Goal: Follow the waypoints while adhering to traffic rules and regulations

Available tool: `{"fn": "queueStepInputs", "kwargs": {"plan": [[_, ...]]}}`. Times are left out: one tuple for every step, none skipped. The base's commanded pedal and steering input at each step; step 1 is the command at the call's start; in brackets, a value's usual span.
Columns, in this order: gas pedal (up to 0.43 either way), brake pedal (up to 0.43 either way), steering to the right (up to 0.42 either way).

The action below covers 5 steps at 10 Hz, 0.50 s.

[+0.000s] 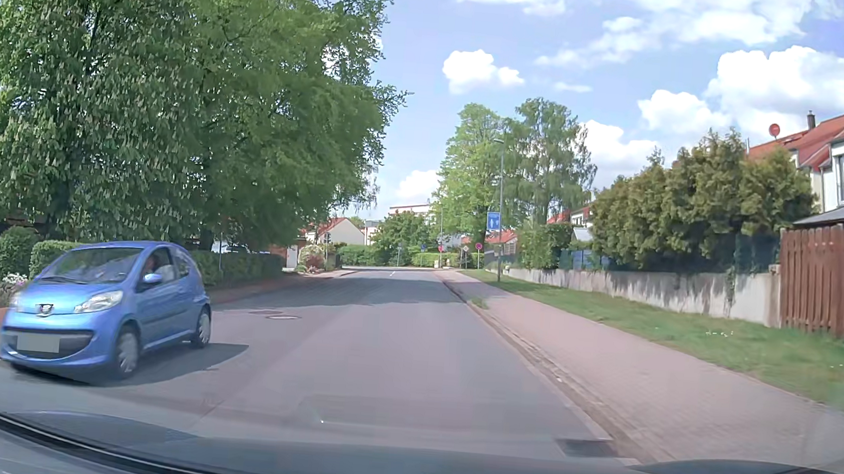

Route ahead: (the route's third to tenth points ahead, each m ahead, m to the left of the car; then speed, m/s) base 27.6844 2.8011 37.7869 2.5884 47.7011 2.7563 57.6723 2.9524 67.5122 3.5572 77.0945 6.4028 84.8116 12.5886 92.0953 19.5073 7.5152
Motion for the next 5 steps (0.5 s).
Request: {"fn": "queueStepInputs", "kwargs": {"plan": [[0.098,0.000,-0.006],[0.098,0.000,-0.006],[0.098,0.000,-0.006],[0.098,0.000,-0.006],[0.098,0.000,-0.005]]}}
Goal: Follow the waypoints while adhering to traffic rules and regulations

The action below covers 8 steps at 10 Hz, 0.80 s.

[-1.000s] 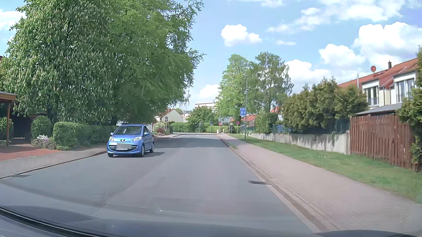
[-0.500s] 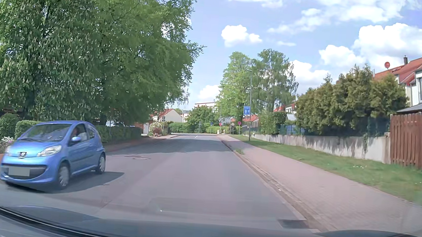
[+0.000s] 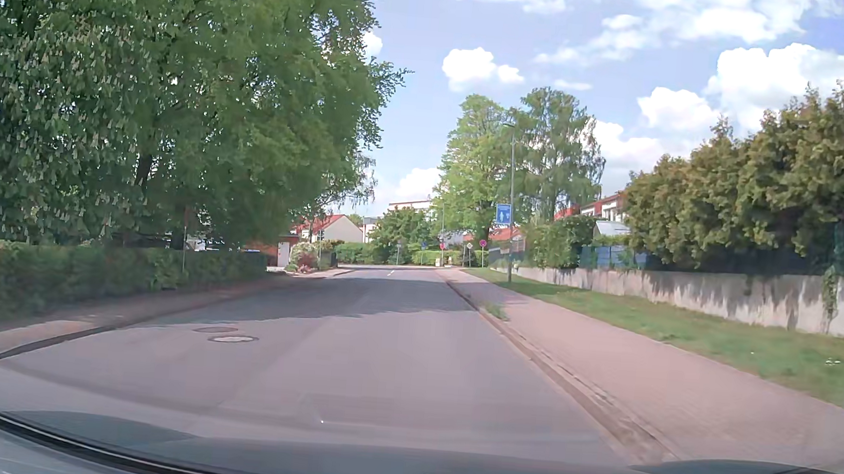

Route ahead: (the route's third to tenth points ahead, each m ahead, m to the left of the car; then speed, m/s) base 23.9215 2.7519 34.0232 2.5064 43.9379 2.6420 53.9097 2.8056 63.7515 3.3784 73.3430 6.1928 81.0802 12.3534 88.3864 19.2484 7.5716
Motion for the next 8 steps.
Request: {"fn": "queueStepInputs", "kwargs": {"plan": [[0.098,0.000,-0.005],[0.098,0.000,-0.005],[0.098,0.000,-0.005],[0.098,0.000,-0.005],[0.098,0.000,-0.005],[0.087,0.000,-0.005],[0.087,0.000,-0.005],[0.079,0.000,-0.005]]}}
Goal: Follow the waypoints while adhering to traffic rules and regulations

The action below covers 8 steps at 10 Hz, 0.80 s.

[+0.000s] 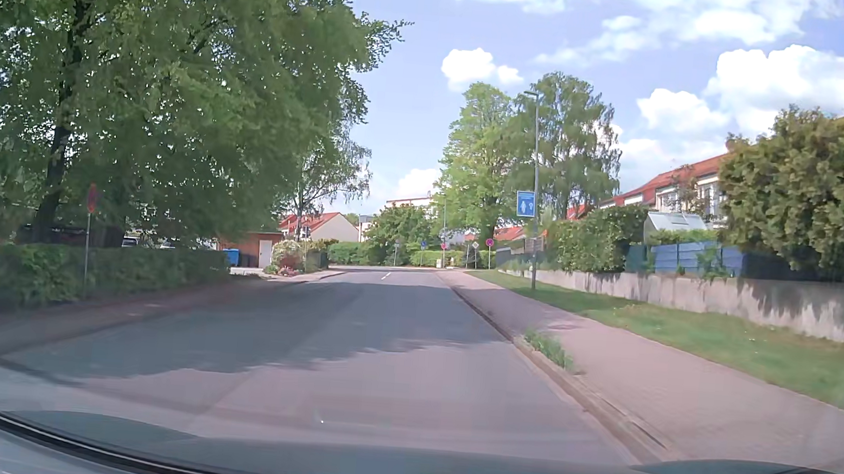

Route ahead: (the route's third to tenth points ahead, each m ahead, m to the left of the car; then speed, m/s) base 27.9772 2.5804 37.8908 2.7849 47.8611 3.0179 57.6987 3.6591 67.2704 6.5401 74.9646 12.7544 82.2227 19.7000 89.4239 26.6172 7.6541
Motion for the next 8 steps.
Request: {"fn": "queueStepInputs", "kwargs": {"plan": [[0.079,0.000,-0.005],[0.067,0.000,-0.005],[0.059,0.000,-0.004],[0.059,0.000,-0.005],[0.059,0.000,-0.005],[0.047,0.000,-0.005],[0.039,0.000,-0.005],[0.039,0.000,-0.005]]}}
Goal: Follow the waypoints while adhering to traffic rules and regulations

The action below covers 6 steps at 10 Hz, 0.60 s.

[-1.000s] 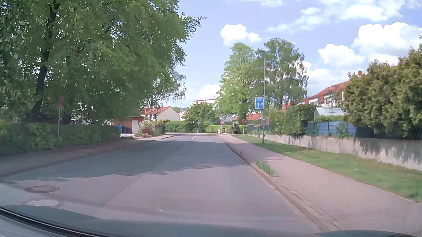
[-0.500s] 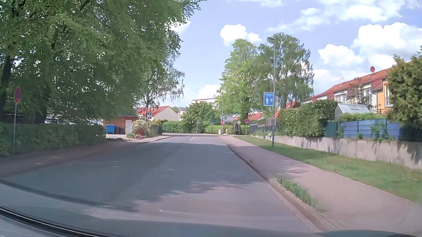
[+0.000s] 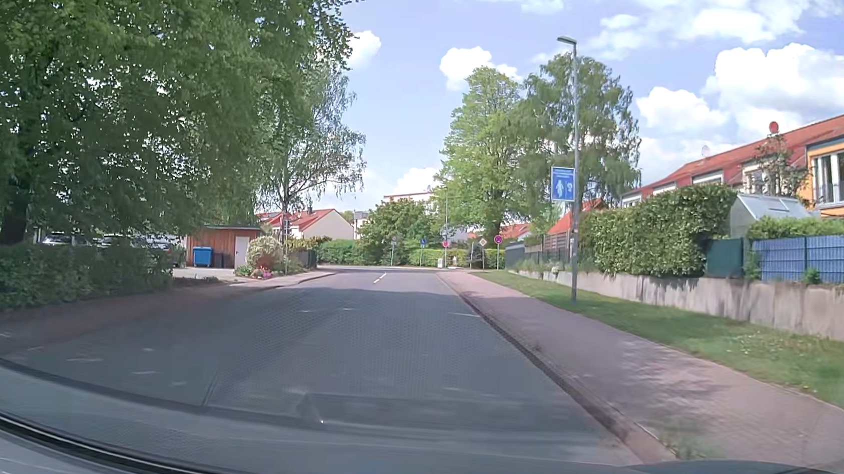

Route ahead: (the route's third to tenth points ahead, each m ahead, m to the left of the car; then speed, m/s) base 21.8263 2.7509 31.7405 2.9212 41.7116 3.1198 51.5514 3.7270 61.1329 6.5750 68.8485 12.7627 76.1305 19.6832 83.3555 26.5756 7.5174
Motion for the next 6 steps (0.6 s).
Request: {"fn": "queueStepInputs", "kwargs": {"plan": [[0.039,0.000,-0.005],[0.039,0.000,-0.005],[0.039,0.000,-0.004],[0.039,0.000,-0.005],[0.039,0.000,-0.004],[0.039,0.000,-0.004]]}}
